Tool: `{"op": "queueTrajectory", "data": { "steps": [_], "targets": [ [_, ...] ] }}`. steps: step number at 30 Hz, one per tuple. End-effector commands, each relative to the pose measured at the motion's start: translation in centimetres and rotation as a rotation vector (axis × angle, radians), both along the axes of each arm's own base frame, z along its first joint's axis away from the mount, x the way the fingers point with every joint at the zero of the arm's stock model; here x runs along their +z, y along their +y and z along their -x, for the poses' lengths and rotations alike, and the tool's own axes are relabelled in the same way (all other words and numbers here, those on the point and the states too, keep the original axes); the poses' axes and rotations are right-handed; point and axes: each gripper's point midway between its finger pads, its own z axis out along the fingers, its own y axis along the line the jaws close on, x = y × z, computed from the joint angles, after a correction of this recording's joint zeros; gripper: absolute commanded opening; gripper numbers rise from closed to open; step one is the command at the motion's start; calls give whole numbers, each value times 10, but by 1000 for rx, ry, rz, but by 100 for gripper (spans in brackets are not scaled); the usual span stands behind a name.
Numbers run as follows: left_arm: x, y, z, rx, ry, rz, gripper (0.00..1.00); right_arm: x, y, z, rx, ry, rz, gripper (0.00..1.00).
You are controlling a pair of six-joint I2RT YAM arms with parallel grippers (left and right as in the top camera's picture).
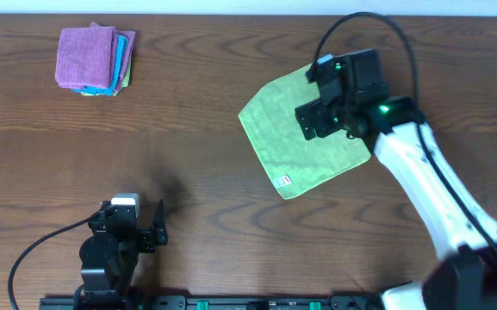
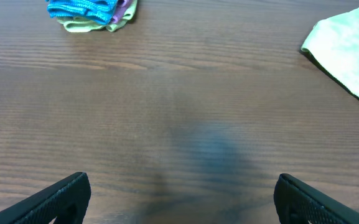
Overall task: Fold the cloth
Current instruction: 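Lower the cloth onto the table and release the right gripper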
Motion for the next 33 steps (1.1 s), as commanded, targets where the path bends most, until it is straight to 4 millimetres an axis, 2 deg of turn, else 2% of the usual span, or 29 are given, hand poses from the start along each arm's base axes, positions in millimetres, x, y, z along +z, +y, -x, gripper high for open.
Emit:
{"op": "queueTrajectory", "data": {
  "steps": [1,2,3,5,8,12,14,21,25,30,33],
  "targets": [
    [-4,3,0,8,2,-14,95,-20,-2,-2,14,53,23,46],
    [-4,3,0,9,2,-14,96,-25,-5,-3,6,64,26,17],
    [-4,3,0,9,2,-14,95,-30,-10,-6,-8,72,28,1],
    [-4,3,0,9,2,-14,96,-33,-27,-13,-55,66,59,1],
    [-4,3,0,8,2,-14,95,-37,-66,-16,-154,86,90,1],
    [-4,3,0,9,2,-14,95,-41,-102,-15,-225,136,-38,1],
    [-4,3,0,9,2,-14,95,-45,-106,-10,-184,150,-105,1],
    [-4,3,0,9,2,-14,95,-85,-111,11,-187,198,-87,1],
    [-4,3,0,9,2,-14,95,-109,-124,15,-266,198,-38,1],
    [-4,3,0,9,2,-14,95,-131,-127,14,-316,217,-39,1],
    [-4,3,0,9,2,-14,95,-149,-138,15,-382,247,7,1]
  ]
}}
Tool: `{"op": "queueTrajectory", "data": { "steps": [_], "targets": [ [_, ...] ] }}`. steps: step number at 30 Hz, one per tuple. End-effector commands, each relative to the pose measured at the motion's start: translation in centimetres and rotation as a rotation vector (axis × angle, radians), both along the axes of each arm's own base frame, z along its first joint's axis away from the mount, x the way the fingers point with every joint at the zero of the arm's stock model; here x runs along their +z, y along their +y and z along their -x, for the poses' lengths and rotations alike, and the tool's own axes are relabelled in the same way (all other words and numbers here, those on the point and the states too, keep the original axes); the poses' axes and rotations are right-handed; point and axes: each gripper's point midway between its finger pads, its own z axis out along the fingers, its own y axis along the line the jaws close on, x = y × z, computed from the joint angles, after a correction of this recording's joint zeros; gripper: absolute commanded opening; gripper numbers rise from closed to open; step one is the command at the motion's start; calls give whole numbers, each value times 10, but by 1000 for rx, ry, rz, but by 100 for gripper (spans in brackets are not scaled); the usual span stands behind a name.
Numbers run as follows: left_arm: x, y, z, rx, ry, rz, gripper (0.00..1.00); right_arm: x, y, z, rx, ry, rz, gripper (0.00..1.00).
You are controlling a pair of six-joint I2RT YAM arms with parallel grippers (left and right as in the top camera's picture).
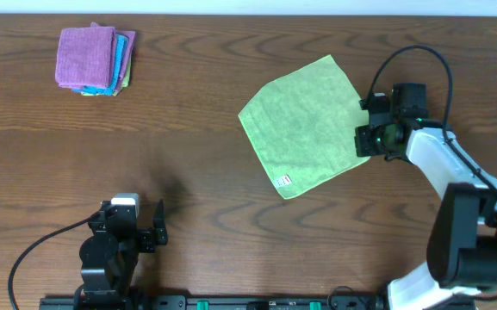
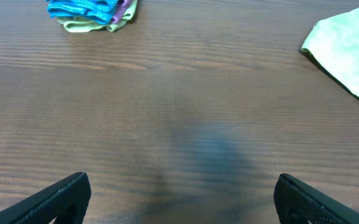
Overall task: Fold the cloth
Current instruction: 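Lower the cloth onto the table and release the right gripper, then press and drag the cloth's right side with the right gripper to flatten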
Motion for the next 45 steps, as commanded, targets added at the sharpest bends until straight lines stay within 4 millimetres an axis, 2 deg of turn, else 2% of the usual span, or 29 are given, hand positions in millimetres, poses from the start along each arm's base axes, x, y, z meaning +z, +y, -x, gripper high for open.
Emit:
{"op": "queueTrajectory", "data": {
  "steps": [1,4,6,11,18,21,25,31,35,42,45],
  "targets": [
    [-4,3,0,8,2,-14,95,-22,-8,6,-69,62,42,1],
    [-4,3,0,8,2,-14,95,-34,-5,12,-83,102,30,1],
    [-4,2,0,8,2,-14,95,-36,4,18,-61,129,8,1],
    [-4,3,0,8,2,-14,95,-36,56,35,61,189,-84,2],
    [-4,2,0,8,2,-14,95,-37,133,61,295,205,-38,1],
    [-4,3,0,8,2,-14,95,-39,150,68,358,192,21,1],
    [-4,3,0,8,2,-14,95,-39,147,70,353,202,37,2],
    [-4,3,0,8,2,-14,96,-42,117,79,255,288,41,1],
    [-4,3,0,8,2,-14,95,-30,130,87,270,321,-51,1],
    [-4,2,0,8,2,-14,95,-13,122,112,249,407,-34,1],
    [-4,3,0,8,2,-14,95,-3,124,105,253,370,-42,1]
  ]
}}
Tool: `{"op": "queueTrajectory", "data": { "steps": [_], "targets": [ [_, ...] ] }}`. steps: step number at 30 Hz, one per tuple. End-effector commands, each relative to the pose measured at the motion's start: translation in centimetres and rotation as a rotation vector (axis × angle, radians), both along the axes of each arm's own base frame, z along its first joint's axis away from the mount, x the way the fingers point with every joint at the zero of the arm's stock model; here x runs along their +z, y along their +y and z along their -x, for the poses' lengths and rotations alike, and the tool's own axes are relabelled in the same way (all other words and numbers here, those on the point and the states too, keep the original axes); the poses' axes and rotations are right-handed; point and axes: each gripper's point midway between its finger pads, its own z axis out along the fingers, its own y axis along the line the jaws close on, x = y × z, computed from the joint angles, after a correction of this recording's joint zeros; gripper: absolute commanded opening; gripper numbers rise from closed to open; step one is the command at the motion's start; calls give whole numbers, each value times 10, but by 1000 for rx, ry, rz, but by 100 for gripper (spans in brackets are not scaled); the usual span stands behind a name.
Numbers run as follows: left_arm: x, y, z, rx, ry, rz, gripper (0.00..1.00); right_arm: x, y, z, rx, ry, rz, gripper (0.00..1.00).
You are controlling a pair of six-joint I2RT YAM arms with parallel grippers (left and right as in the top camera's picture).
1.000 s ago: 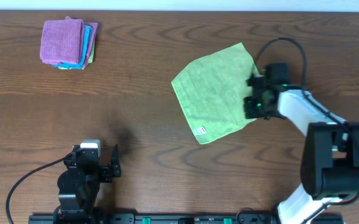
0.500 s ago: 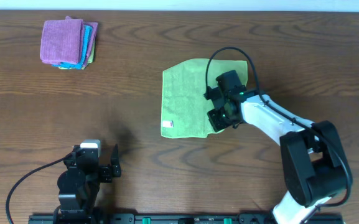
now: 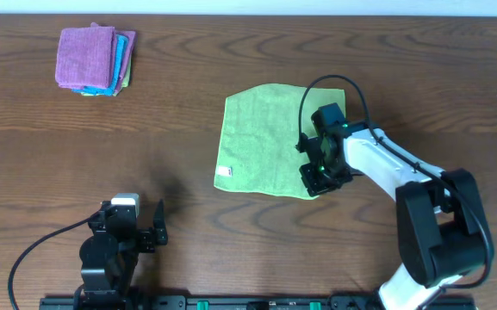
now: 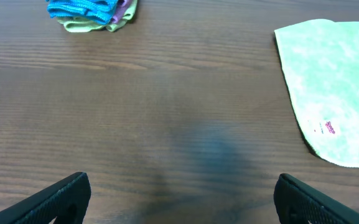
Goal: Fold the cloth
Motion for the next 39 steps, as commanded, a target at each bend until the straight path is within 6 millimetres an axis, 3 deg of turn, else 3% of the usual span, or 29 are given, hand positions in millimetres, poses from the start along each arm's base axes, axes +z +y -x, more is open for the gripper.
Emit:
{"op": "queueTrajectory", "data": {
  "steps": [1,4,6,8,9,12,16,21,25,33,39],
  "targets": [
    [-4,3,0,8,2,-14,95,22,5,-14,-20,-72,-30,1],
    [-4,3,0,8,2,-14,95,49,9,-34,-22,-166,-59,1],
    [-4,3,0,9,2,-14,95,66,3,-37,-42,-203,-65,2],
    [-4,3,0,9,2,-14,95,69,-12,-33,-87,-177,-60,18],
    [-4,3,0,9,2,-14,95,68,-20,-31,-120,-158,-72,21],
    [-4,3,0,8,2,-14,95,64,-38,-30,-201,-116,-174,41],
    [-4,3,0,8,2,-14,96,59,-49,-23,-308,-74,-349,61],
    [-4,3,0,8,2,-14,95,46,-43,-8,-371,-37,-485,62],
    [-4,3,0,9,2,-14,96,34,-40,-5,-397,-39,-491,63],
    [-4,3,0,9,2,-14,95,14,-60,-31,-463,-158,-382,64],
    [-4,3,0,9,2,-14,95,-5,-49,-26,-503,-61,-444,63]
  ]
}}
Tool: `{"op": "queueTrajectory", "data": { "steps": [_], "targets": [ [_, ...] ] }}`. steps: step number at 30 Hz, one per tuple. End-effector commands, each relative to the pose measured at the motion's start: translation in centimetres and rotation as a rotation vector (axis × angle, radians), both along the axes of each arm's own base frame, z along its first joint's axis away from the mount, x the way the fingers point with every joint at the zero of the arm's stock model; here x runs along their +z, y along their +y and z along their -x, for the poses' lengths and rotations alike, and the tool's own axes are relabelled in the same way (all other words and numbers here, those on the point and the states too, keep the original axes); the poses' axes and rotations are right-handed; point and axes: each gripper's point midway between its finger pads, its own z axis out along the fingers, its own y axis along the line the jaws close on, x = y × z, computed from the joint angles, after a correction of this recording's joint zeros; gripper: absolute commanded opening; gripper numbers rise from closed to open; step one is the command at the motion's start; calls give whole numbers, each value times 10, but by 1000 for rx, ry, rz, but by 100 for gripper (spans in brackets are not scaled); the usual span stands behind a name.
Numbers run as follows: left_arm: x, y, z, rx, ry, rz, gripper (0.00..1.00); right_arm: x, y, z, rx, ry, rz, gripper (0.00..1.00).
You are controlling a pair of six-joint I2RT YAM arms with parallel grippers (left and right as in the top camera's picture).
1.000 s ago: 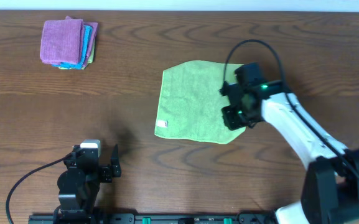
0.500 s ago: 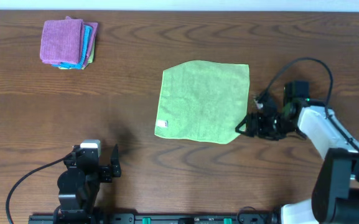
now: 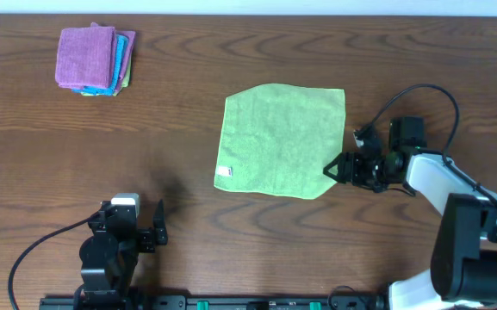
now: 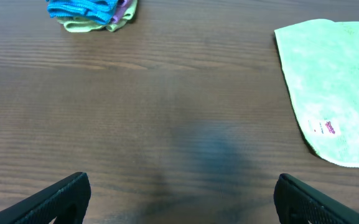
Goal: Fold the cloth
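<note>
The green cloth (image 3: 282, 138) lies flat and unfolded in the middle of the table, its sides square to the table edges and a white tag (image 3: 224, 171) at its near left corner. In the left wrist view its left part (image 4: 335, 87) shows at the right. My right gripper (image 3: 332, 168) sits low, just off the cloth's right edge near the near right corner, pointing left at it; its jaws are not readable from above. At the near left, my left gripper (image 4: 182, 208) stands open over bare wood, far from the cloth.
A stack of folded cloths (image 3: 93, 58), purple on top with blue and green beneath, lies at the far left corner, its edge (image 4: 92, 12) also in the left wrist view. The right arm's cable (image 3: 420, 95) loops above the table at the right.
My right gripper was on the near right part of the cloth; now it is off the cloth, beside its right edge. The cloth and the left arm have not moved.
The cloth first lay diagonally at the right with my right gripper over it. Then the gripper was at its right corner. Later the cloth lay squared up and further left, the gripper on its near right part. Now the gripper is beside it.
</note>
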Motion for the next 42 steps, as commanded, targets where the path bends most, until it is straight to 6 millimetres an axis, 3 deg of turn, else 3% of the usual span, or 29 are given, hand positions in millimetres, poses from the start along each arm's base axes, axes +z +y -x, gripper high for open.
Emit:
{"op": "queueTrajectory", "data": {
  "steps": [1,9,22,24,27,31,36,39,42],
  "targets": [
    [-4,3,0,8,2,-14,95,-15,9,11,-12,89,-63,63],
    [-4,3,0,8,2,-14,95,8,42,34,30,185,-310,58],
    [-4,3,0,9,2,-14,95,71,64,22,81,69,-549,54],
    [-4,3,0,9,2,-14,95,65,58,24,54,99,-478,51],
    [-4,3,0,9,2,-14,95,24,27,47,-142,359,-194,56],
    [-4,3,0,9,2,-14,95,12,12,53,-199,411,-85,54],
    [-4,3,0,9,2,-14,96,10,-31,26,-364,383,139,53],
    [-4,3,0,8,2,-14,95,32,-48,-9,-407,282,200,53],
    [-4,3,0,8,2,-14,95,71,-58,-56,-391,108,240,55]
  ]
}}
